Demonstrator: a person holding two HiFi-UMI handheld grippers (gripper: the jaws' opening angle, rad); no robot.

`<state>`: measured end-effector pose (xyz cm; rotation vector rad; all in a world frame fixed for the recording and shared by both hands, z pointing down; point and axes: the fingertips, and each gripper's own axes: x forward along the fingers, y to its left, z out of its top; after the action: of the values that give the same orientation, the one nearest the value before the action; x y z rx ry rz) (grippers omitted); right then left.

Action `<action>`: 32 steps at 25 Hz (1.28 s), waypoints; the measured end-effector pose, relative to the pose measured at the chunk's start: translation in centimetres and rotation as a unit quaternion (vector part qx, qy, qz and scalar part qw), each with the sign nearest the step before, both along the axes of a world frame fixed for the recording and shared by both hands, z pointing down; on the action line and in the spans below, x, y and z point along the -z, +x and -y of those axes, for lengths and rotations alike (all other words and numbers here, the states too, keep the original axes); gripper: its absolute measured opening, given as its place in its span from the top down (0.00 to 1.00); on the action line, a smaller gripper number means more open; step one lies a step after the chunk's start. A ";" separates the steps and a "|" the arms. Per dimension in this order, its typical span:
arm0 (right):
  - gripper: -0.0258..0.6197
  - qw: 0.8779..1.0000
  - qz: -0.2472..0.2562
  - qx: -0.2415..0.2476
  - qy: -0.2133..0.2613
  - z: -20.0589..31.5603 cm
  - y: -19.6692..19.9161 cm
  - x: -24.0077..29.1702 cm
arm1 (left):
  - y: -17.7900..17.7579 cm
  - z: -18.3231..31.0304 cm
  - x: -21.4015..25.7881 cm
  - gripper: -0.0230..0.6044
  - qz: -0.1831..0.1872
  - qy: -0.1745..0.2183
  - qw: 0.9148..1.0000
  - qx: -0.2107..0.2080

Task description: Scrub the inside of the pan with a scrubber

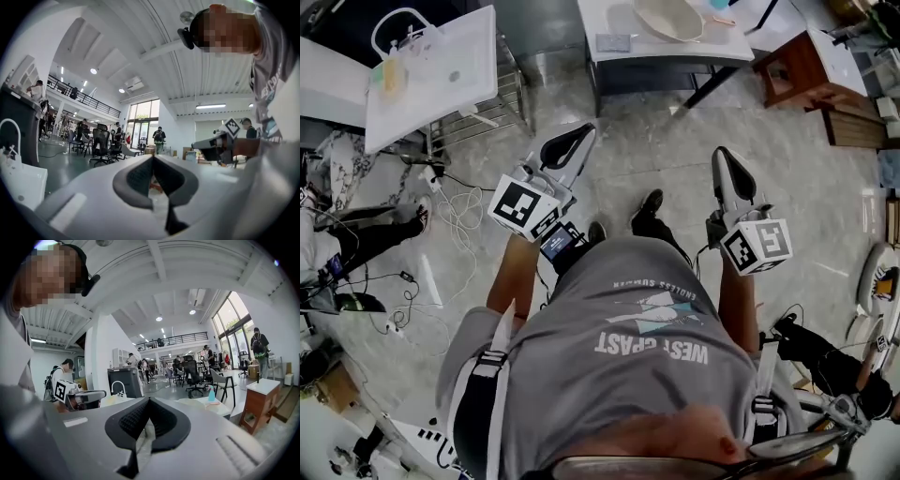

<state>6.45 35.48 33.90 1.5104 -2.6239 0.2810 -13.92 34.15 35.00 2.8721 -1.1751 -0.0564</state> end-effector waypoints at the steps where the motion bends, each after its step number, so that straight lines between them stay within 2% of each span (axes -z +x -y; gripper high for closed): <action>1: 0.96 1.000 0.005 0.001 -0.003 0.7 0.4 -0.4 | 0.8 0.5 -0.1 0.96 -0.002 -0.002 1.000 -0.002; 5: 0.96 1.000 0.016 0.011 -0.015 3.8 2.0 -1.2 | 3.9 2.3 -0.2 0.96 -0.001 -0.012 1.000 -0.006; 10: 0.96 0.999 0.020 0.046 -0.009 10.4 3.6 -1.5 | 5.6 8.3 -1.2 0.96 0.025 -0.028 0.999 0.023; 18: 0.96 0.996 0.019 0.092 -0.004 20.2 8.5 -1.5 | 11.0 16.6 -0.6 0.96 0.047 -0.030 0.997 0.057; 24: 0.96 0.992 0.028 0.121 -0.009 25.4 10.9 -1.7 | 12.5 20.2 0.8 0.96 0.073 -0.022 0.992 0.099; 27: 0.96 0.991 0.028 0.133 -0.014 27.7 11.8 -2.3 | 13.1 21.9 0.6 0.96 0.077 -0.030 0.990 0.116; 32: 0.96 0.988 0.035 0.145 -0.034 30.7 11.0 -4.3 | 13.3 24.6 -0.1 0.96 0.087 -0.041 0.989 0.114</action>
<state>17.43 4.81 38.15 1.0966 -2.8101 0.3972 -0.61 9.52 35.10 2.7039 -1.4942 0.2361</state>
